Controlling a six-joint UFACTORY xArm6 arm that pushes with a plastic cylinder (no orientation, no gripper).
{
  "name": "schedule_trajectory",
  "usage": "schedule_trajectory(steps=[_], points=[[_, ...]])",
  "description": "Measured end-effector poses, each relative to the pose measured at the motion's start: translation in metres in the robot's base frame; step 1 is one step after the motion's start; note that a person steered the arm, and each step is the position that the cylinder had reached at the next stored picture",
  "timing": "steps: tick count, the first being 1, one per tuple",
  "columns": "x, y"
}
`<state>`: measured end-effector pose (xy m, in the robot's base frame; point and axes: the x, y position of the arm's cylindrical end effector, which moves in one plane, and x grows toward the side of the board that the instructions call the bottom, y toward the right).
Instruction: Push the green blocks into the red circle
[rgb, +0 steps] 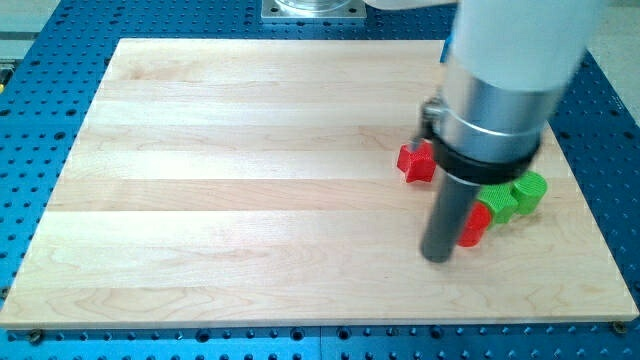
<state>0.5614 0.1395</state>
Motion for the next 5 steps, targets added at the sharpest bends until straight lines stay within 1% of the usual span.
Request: schedule_trajectory(steps=[1,2,3,4,5], points=[[-0.026,-0.019],[-0.058,-0.004],[-0.025,0.023],[-0.021,0.031],[-0.068,0.001]])
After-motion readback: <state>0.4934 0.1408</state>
